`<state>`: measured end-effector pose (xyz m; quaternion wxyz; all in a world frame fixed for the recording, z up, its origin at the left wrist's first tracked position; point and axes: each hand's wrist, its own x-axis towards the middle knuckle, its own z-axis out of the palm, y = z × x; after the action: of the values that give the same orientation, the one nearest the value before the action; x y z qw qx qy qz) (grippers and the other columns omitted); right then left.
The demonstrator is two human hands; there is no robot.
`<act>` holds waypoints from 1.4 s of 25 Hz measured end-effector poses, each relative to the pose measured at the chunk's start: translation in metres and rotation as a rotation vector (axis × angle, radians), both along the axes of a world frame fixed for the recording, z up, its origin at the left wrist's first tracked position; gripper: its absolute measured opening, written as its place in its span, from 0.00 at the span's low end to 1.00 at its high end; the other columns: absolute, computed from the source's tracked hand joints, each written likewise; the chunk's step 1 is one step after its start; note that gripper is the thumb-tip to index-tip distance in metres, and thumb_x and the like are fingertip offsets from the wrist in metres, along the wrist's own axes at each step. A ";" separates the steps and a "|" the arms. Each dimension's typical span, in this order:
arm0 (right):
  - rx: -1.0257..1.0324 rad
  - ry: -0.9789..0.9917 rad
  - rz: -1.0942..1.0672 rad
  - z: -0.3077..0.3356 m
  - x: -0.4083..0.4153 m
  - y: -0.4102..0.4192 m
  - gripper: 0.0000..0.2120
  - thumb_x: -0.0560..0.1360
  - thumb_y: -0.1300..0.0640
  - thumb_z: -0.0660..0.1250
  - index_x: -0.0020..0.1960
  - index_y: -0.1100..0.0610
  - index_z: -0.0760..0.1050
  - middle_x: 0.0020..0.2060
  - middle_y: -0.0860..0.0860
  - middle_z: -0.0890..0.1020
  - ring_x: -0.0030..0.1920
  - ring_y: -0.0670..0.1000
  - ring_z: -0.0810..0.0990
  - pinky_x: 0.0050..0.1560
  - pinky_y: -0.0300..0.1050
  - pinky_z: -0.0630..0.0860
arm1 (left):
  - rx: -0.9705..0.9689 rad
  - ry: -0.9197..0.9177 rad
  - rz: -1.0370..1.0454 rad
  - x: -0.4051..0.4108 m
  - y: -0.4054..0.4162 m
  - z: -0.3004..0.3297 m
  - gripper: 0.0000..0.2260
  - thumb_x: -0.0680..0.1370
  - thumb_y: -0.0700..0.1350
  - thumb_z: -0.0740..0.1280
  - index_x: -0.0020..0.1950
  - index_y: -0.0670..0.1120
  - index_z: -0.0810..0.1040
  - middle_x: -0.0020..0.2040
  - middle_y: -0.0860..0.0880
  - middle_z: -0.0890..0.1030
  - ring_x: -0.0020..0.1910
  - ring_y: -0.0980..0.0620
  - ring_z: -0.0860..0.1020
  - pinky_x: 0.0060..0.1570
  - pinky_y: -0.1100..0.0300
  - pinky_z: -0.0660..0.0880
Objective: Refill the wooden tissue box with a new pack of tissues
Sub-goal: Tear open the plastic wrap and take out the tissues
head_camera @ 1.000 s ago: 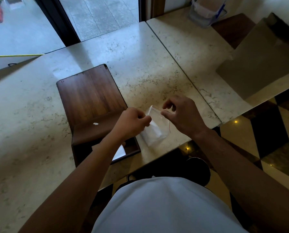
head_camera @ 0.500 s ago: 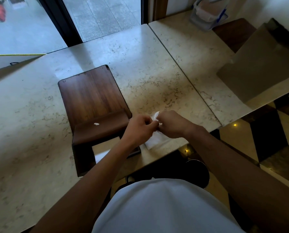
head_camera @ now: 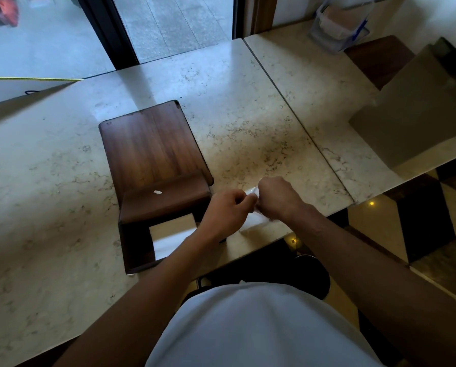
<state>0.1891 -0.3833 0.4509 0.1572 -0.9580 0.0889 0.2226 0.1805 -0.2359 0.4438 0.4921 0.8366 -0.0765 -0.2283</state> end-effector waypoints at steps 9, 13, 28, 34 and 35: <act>0.394 -0.113 -0.312 0.012 -0.014 -0.031 0.18 0.66 0.38 0.77 0.38 0.53 0.84 0.25 0.50 0.84 0.26 0.49 0.85 0.34 0.46 0.84 | -0.297 1.155 0.280 -0.032 0.010 -0.050 0.38 0.73 0.72 0.62 0.56 0.35 0.80 0.42 0.39 0.86 0.37 0.43 0.85 0.37 0.52 0.81; 0.790 -0.176 -0.467 0.020 -0.025 -0.034 0.15 0.67 0.39 0.78 0.47 0.48 0.87 0.37 0.51 0.88 0.33 0.54 0.88 0.36 0.52 0.86 | -0.835 1.239 0.495 -0.035 -0.002 -0.045 0.42 0.66 0.66 0.76 0.68 0.38 0.72 0.63 0.34 0.80 0.61 0.34 0.81 0.58 0.33 0.77; 1.269 -0.054 -0.625 -0.016 -0.051 -0.003 0.16 0.70 0.49 0.75 0.45 0.63 0.83 0.40 0.61 0.83 0.37 0.56 0.84 0.39 0.45 0.84 | -1.164 0.855 0.909 -0.008 0.011 -0.028 0.16 0.77 0.41 0.70 0.65 0.43 0.75 0.57 0.38 0.85 0.61 0.38 0.81 0.57 0.40 0.79; 1.362 -0.087 -0.677 -0.022 -0.049 0.006 0.18 0.74 0.54 0.74 0.52 0.69 0.79 0.46 0.61 0.86 0.47 0.59 0.86 0.50 0.54 0.84 | -1.093 0.793 0.912 -0.009 0.014 -0.025 0.14 0.76 0.37 0.71 0.61 0.40 0.76 0.52 0.38 0.87 0.55 0.40 0.84 0.51 0.43 0.83; 1.414 -0.080 -0.711 -0.021 -0.047 0.009 0.17 0.75 0.57 0.73 0.54 0.70 0.78 0.49 0.62 0.86 0.49 0.60 0.86 0.50 0.55 0.84 | -1.071 0.769 0.895 -0.010 0.015 -0.024 0.13 0.77 0.37 0.71 0.61 0.40 0.76 0.52 0.39 0.87 0.53 0.41 0.86 0.46 0.45 0.84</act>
<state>0.1416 -0.3739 0.4297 0.7933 -0.5525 0.2213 0.1280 0.1709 -0.2214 0.4196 0.8642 0.3000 0.3426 -0.2139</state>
